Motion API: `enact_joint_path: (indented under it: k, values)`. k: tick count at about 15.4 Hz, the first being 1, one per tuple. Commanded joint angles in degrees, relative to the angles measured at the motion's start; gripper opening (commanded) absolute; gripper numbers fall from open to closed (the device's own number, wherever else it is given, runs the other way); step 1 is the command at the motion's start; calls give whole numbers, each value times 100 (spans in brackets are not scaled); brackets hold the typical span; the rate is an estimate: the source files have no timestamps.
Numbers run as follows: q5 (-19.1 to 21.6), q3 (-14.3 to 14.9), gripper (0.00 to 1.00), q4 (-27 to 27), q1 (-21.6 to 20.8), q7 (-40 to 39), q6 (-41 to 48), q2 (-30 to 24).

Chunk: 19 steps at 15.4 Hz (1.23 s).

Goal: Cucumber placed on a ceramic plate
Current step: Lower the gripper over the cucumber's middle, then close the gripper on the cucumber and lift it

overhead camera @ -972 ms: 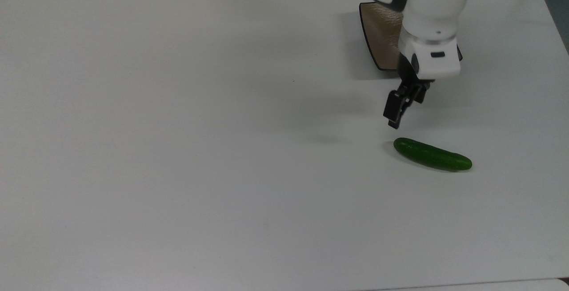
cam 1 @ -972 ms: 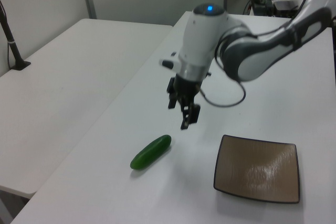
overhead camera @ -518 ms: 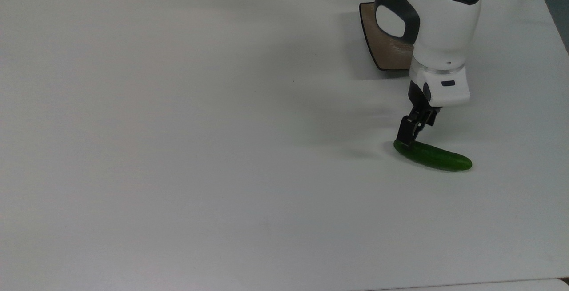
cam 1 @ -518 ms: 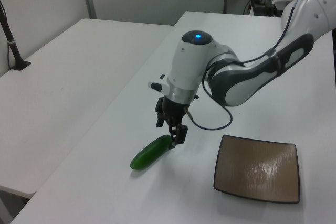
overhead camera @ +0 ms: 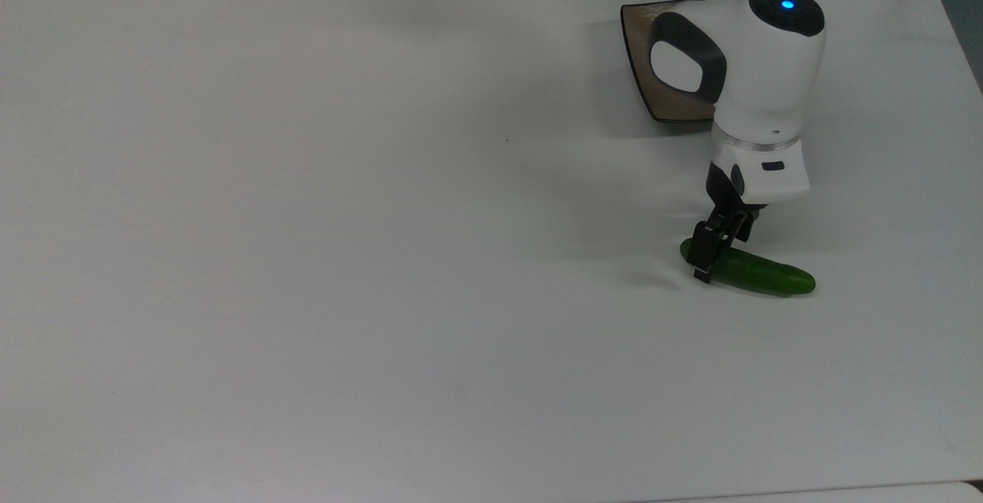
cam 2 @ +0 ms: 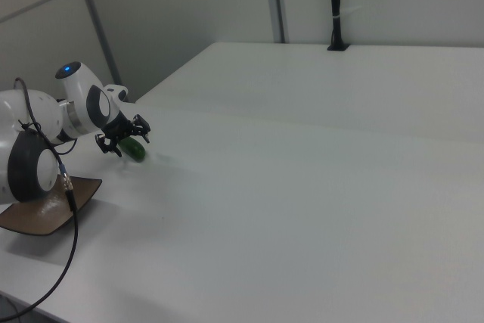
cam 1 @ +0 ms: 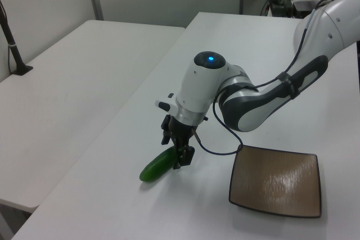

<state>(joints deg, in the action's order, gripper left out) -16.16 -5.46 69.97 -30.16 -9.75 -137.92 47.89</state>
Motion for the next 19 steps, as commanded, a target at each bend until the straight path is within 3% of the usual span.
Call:
enact_joint_path:
  k: [1,2,8,11,12,13,18,19]
  values:
    - [-229,116,90,-141,-95,70,-25,62]
    - [-299,107,84,-132,-95,79,-25,62]
    - [-309,98,78,-106,-95,79,-16,62]
    - [-309,98,66,-97,-104,79,-7,62]
    - [-317,90,41,-97,-104,79,2,62]
    - [-309,81,30,-97,-95,105,10,62]
    - [-309,45,2,-71,-104,140,72,45]
    - [-309,45,1,-36,-104,166,72,27]
